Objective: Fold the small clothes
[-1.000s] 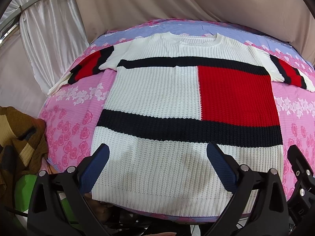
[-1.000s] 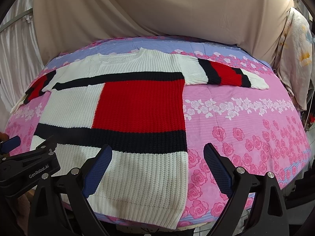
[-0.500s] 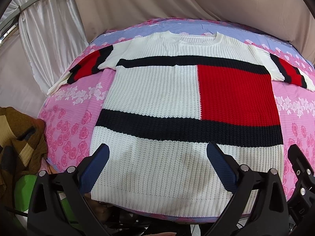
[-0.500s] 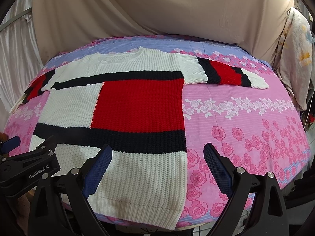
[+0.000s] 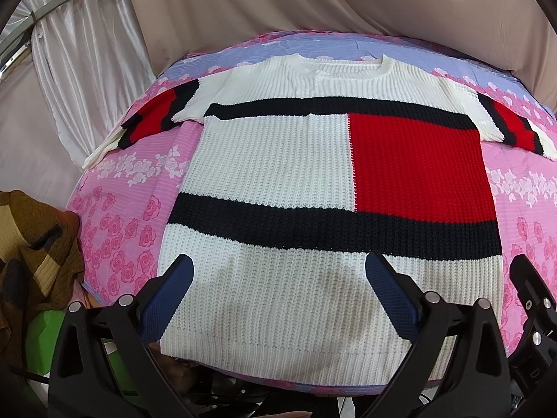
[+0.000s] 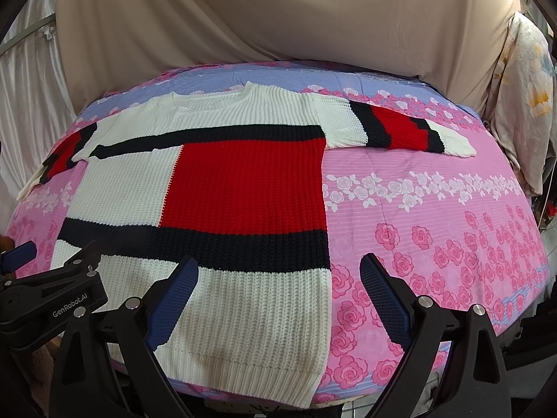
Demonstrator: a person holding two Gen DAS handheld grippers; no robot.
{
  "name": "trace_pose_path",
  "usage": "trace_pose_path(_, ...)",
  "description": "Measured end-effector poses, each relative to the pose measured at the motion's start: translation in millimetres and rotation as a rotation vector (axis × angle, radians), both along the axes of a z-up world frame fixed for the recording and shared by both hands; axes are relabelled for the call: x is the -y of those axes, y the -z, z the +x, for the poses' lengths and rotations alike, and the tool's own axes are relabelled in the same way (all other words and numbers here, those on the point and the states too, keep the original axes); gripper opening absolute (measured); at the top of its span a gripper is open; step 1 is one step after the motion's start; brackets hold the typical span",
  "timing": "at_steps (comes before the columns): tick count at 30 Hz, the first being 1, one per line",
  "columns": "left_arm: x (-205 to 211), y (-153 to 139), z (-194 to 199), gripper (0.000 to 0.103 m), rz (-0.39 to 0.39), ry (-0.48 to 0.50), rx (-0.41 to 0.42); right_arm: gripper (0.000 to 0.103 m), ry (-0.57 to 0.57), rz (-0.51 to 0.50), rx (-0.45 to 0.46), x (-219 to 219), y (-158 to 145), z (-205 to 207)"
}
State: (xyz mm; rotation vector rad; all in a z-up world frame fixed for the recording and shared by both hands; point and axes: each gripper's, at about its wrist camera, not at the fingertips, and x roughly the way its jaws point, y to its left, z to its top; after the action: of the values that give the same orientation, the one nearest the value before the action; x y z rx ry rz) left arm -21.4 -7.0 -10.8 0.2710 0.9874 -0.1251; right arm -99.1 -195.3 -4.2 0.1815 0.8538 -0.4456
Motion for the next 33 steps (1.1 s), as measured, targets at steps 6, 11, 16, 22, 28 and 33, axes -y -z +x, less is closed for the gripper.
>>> trace_pose_path(6,2.6,1.6,2.2,0.097,0.002,0.003,-0.004,0.092,0.0,0.001,-0.001,1.1,0.0,2.2)
trace_pose_path(11,6.1,3.3,4.5,0.097,0.009,0.007,-0.009,0.092,0.003,0.005,-0.005,2.4,1.3,-0.7)
trace_pose_path(16,13.1,5.5,5.6,0.097,0.018,0.017,-0.016,0.092,0.01,0.016,-0.015,12.1,5.1,3.8)
trace_pose_path(22,20.3,8.7,9.1,0.097,0.032,0.021,-0.023,0.092,0.004,0.023,-0.026,15.6,7.4,9.5)
trace_pose_path(28,23.2,13.5,14.9,0.097,0.039,0.01,-0.039,0.092,-0.006,0.034,-0.042,18.0,10.9,17.2)
trace_pose_path(33,24.0,14.8,22.5,0.097,0.0,-0.006,-0.062,0.091,-0.004,0.126,-0.009,43.5,18.1,16.3)
